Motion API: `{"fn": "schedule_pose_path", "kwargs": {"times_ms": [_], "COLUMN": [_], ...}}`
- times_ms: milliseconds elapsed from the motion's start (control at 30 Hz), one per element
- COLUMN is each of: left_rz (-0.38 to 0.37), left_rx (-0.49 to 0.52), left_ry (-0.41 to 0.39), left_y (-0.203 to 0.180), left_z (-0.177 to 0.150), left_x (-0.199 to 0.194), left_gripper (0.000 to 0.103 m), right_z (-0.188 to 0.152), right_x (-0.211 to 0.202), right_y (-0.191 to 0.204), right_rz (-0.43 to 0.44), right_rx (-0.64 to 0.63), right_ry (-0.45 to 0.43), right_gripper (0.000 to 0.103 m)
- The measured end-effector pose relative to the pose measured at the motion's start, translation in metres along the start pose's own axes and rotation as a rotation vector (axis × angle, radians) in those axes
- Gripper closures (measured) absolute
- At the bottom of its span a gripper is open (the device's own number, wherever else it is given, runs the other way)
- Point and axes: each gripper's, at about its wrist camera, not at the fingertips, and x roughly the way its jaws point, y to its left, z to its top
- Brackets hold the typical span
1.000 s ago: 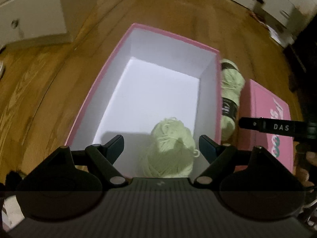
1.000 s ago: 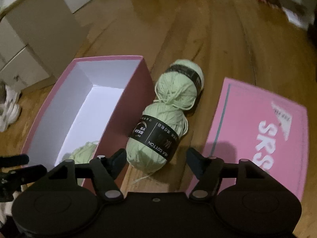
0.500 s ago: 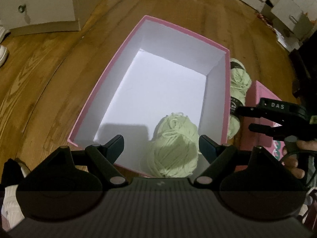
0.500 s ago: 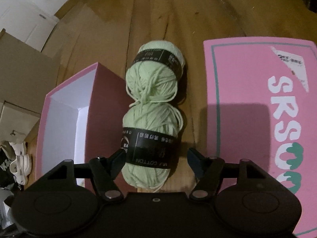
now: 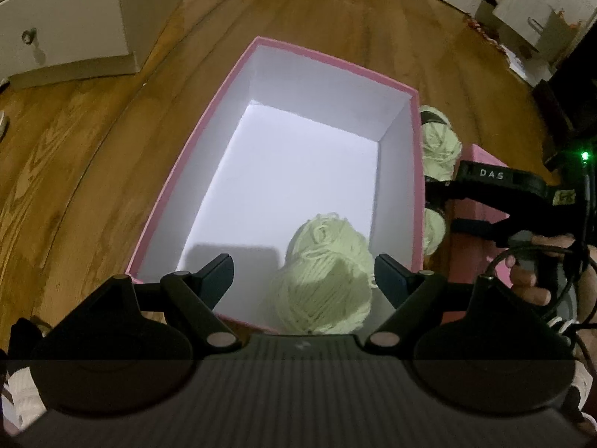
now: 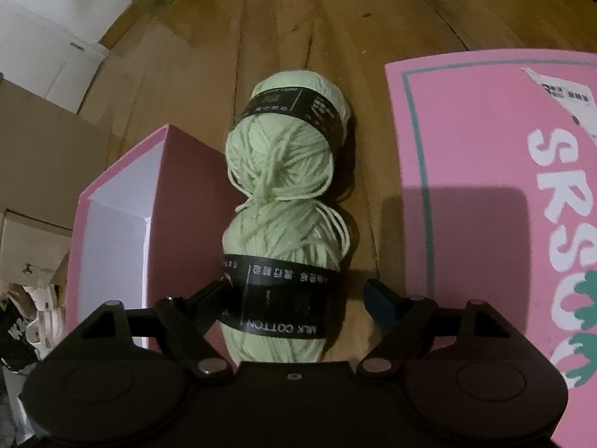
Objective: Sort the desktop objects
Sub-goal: 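Reach the right tool to the remaining yarn balls and grasp one, then carry the yarn ball into the pink box and release it with the right tool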
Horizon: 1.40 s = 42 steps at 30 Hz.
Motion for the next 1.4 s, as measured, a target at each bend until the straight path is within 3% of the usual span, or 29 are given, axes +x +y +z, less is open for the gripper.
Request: {"fn": "schedule_pose_path", "kwargs": {"times_ms": [200, 367, 533, 700, 833, 1033, 1167, 1400], "left_rz": [-0.001, -0.047, -0.028, -0.036, -0.033, -0.022, -0.035, -0.014], "left_rx": [-0.021, -0.105, -0.079, -0.042, 0.023, -0.042, -0.013, -0.04], "left_ry": [0.01, 0.036, 0.047, 0.031, 0.01, -0.015, -0.037, -0.076], "left_y": [0.004, 0.01, 0.009, 0.011, 0.011, 0.019, 0.019, 0.028], "left_z": [0.0, 0.001, -0.001, 0.002, 0.002, 0.009, 0.011, 0.016], "left_x": [0.0, -0.001, 0.003, 0.0, -0.005, -0.012, -0.02, -0.03], "left_gripper": [0.02, 0.02, 0.02, 0.02, 0.02, 0.02, 0.02, 0.02], "right_z": [0.002, 0.0, -0.009, -0.018, -0.016, -0.011, -0.023, -0.039], "right_x": [0.007, 0.018, 0.015, -0.001, -0.027, -0.065, -0.082, -0.062], "right_y": [0.01, 0.019, 0.027, 0.032, 0.027, 0.039, 0.06, 0.089], "right_rz": [-0.014, -0.042, -0.065, -0.077, -0.024, 0.122, 0.215, 0.305], "right_rx": [-0.011, -0.062, -0.124, -0.136, -0.109, -0.129, -0.202, -0.275], "right_ry": [0.014, 0.011, -0.025, -0.063, -0.082, -0.136, -0.182, -0.099], "right_gripper": [0.018, 0.019, 0.038, 0.043, 0.043, 0.043, 0.042, 0.042]}}
